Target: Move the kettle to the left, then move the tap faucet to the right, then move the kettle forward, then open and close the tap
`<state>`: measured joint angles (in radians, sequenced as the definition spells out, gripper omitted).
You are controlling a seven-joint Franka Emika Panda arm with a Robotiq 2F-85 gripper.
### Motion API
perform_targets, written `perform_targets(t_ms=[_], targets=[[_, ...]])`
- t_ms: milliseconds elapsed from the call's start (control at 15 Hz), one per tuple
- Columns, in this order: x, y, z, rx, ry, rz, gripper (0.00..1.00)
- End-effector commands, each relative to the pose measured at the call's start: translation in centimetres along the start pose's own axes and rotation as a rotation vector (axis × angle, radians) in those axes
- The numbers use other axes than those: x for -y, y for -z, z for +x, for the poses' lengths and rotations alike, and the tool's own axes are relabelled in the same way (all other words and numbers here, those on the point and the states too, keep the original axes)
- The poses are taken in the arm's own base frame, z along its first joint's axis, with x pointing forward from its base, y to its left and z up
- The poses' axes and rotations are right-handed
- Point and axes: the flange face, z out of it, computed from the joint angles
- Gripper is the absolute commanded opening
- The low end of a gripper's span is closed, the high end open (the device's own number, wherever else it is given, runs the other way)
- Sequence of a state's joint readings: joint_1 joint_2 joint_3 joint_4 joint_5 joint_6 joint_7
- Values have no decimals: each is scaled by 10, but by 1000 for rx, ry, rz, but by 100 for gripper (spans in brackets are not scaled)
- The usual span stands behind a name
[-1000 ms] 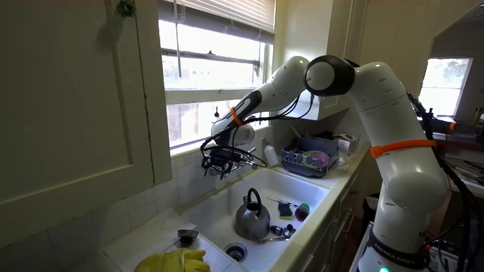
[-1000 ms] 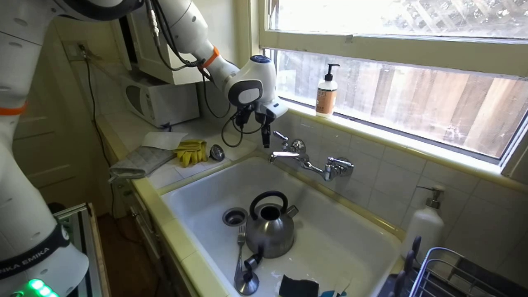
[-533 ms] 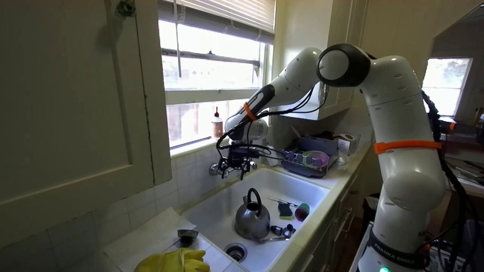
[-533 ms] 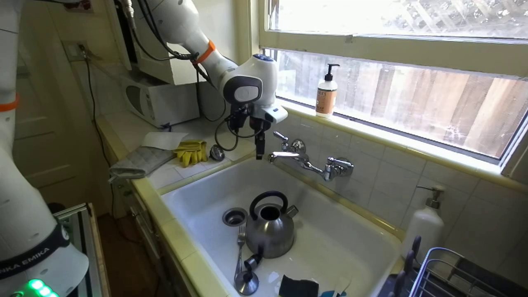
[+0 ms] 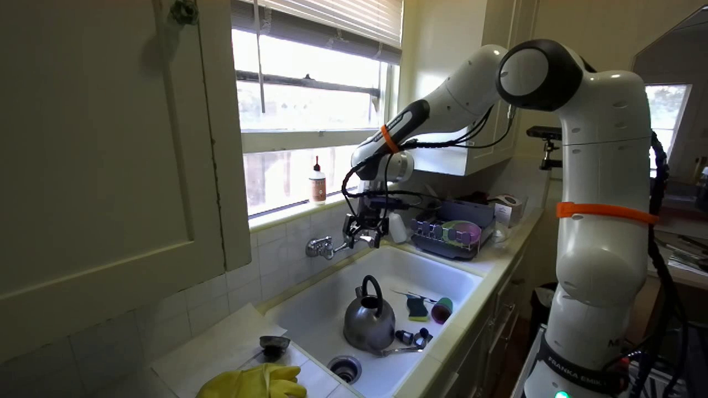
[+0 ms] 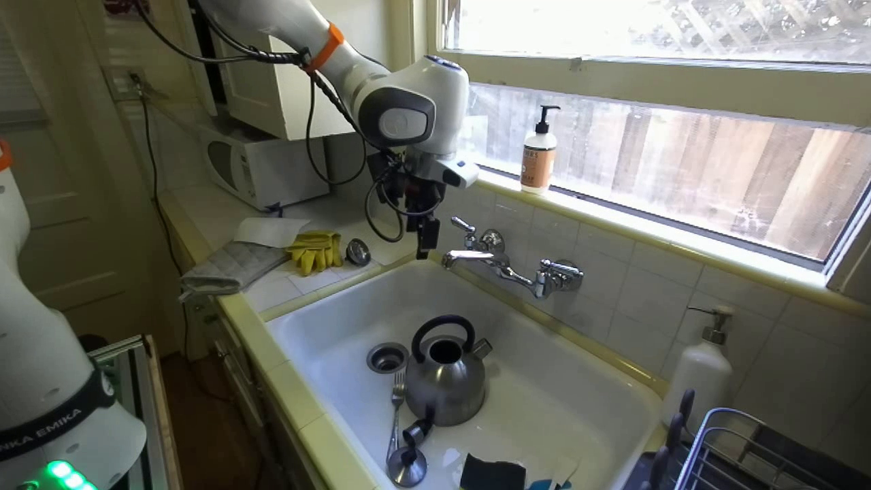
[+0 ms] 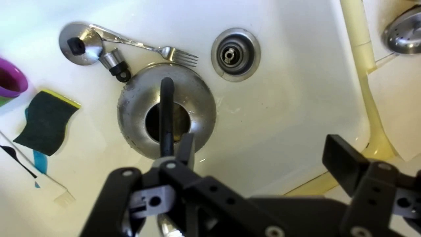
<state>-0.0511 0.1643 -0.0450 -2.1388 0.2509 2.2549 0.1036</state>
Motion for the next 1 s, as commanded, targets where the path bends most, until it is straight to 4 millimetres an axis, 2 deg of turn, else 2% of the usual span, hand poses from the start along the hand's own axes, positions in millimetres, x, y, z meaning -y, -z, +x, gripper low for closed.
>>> perform_targets(t_ms=[0,533,600,733,933], targets=[[-16,19,-20,37,73,-37,100],[-50,34,-27,-36,123,-154,100],[-37,32,-17,-11,100,-137,100],[-45,33,-18,-16,103,-143,100],[-46,34,-19,-17,103,-144,100]])
